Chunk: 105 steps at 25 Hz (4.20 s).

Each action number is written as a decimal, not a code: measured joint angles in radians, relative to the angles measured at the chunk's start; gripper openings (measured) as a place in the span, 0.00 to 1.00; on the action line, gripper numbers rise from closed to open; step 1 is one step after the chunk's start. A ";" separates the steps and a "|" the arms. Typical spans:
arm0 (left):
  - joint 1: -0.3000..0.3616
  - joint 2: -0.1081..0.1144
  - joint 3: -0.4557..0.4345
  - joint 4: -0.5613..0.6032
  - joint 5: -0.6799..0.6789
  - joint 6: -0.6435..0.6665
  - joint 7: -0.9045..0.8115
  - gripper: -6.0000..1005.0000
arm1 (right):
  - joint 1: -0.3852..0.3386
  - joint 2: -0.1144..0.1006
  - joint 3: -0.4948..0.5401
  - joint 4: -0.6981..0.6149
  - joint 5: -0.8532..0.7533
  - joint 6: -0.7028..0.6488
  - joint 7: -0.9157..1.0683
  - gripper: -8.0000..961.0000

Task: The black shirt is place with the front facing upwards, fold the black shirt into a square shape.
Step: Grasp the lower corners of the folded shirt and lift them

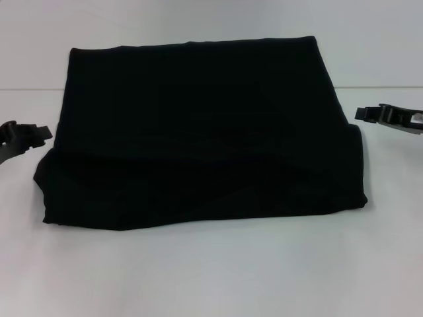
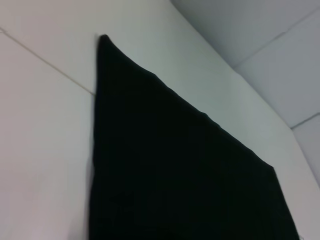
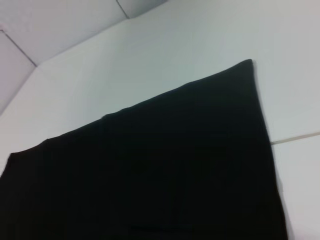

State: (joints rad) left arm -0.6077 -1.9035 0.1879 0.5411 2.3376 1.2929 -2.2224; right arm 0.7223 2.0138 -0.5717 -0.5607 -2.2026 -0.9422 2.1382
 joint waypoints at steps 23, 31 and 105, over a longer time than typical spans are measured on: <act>0.045 0.067 0.193 0.038 0.121 0.170 -0.153 0.88 | -0.167 0.063 -0.012 -0.025 0.168 -0.542 -0.888 0.91; 0.022 0.066 0.209 -0.010 0.123 0.143 -0.157 0.88 | -0.165 0.069 -0.032 -0.022 0.149 -0.543 -0.894 0.98; -0.015 0.052 0.338 0.016 0.144 0.142 -0.211 0.03 | 0.166 -0.030 -0.221 -0.086 -0.528 -0.427 0.420 0.88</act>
State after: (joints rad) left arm -0.6228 -1.8515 0.5262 0.5572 2.4818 1.4346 -2.4329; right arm 0.8886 1.9840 -0.7925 -0.6467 -2.7306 -1.3691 2.5580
